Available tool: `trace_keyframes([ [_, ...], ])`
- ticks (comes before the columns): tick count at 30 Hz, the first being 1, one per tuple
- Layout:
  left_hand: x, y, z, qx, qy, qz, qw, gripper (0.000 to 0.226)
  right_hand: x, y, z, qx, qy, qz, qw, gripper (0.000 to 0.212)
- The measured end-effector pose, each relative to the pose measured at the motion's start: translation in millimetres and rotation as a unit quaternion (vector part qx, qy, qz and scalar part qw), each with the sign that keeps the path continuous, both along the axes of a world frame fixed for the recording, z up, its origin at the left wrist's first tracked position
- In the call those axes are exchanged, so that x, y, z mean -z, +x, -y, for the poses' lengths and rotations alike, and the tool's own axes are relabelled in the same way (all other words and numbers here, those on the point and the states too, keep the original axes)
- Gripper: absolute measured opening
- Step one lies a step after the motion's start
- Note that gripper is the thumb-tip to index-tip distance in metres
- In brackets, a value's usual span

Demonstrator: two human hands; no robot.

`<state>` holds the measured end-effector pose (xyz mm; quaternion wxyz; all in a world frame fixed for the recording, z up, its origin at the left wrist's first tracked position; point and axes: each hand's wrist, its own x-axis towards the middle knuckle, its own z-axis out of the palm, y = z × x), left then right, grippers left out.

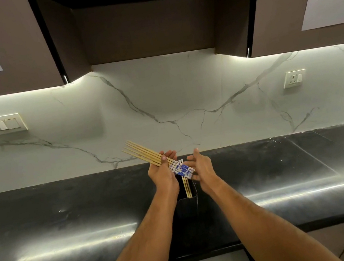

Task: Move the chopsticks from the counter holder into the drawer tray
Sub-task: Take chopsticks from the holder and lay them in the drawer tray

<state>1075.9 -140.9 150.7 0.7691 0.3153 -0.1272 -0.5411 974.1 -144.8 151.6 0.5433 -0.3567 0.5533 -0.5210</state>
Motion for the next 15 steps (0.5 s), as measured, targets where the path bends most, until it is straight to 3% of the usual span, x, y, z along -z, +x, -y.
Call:
trace_keyframes([
  [3, 0, 1, 0, 0.001, 0.003, -0.006, 1.0, 0.016, -11, -10, 2, -0.121, -0.091, -0.229, 0.962, 0.023],
  [5, -1, 0, -1, 0.006, -0.002, -0.001, 1.0, 0.017, -22, -14, 1, -0.236, -0.097, -0.305, 0.917, 0.013],
  [8, -1, -2, -6, 0.024, -0.017, 0.005, 1.0, 0.016, -37, -19, -1, -0.311, -0.07, -0.34, 0.885, 0.02],
  [15, -2, -1, -14, 0.052, -0.035, 0.016, 0.998, 0.018, -45, -17, -6, -0.318, -0.068, -0.332, 0.885, 0.024],
])
